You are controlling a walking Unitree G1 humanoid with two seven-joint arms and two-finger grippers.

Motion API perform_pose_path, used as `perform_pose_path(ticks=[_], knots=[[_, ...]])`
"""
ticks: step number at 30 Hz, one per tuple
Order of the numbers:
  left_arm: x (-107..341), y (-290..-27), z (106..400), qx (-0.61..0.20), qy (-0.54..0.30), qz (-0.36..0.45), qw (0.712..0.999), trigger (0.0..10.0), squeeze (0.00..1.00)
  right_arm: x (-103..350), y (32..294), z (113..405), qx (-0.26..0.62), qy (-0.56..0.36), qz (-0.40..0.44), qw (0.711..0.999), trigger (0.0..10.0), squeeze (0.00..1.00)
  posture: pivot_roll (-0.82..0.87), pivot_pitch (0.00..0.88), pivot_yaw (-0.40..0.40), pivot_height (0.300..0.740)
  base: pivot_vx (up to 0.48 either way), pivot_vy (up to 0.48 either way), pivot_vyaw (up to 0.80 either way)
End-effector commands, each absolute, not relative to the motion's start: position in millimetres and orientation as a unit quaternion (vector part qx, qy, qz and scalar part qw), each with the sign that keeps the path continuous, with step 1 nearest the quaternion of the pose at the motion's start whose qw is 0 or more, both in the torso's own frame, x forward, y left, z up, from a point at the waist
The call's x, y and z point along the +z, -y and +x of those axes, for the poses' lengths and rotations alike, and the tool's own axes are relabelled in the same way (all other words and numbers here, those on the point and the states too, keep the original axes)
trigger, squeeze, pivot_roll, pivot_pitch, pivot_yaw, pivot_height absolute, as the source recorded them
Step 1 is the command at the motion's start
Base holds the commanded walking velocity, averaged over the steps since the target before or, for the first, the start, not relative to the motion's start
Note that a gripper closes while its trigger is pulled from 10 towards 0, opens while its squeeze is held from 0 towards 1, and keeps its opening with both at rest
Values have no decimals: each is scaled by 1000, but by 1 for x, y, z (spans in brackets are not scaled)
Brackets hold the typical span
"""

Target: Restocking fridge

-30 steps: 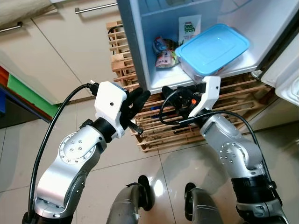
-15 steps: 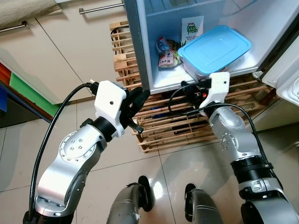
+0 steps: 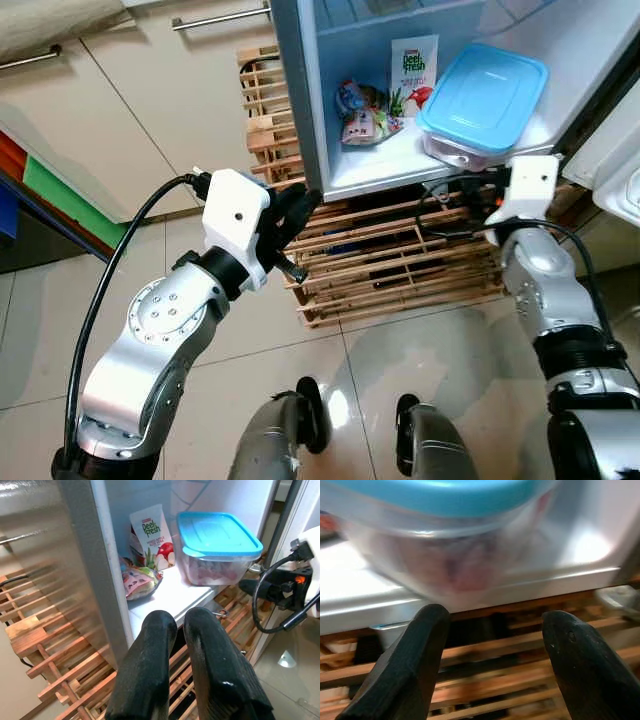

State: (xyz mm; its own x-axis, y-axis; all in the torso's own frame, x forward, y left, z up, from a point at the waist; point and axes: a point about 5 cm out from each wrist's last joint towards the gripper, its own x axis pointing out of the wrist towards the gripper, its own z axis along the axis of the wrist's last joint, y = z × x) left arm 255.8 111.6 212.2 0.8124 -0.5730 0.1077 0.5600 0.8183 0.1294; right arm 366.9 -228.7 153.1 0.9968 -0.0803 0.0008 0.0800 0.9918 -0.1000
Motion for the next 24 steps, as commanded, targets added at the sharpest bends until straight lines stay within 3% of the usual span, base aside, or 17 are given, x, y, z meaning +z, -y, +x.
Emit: perform_pose_path(ticks=[1, 14, 24], knots=[[210, -114, 256, -295, 67, 44, 952, 10000, 0, 163, 231, 370, -46, 21, -68, 996, 10000, 0, 53, 288, 118, 740, 0, 0, 0], [212, -116, 256, -288, 66, 43, 954, 10000, 0, 195, 251, 382, -105, 71, -173, 977, 10000, 0, 73, 295, 112, 740, 0, 0, 0], [213, -117, 255, -288, 66, 43, 954, 10000, 0, 216, 277, 384, -174, 81, -269, 944, 10000, 0, 87, 301, 114, 740, 0, 0, 0]])
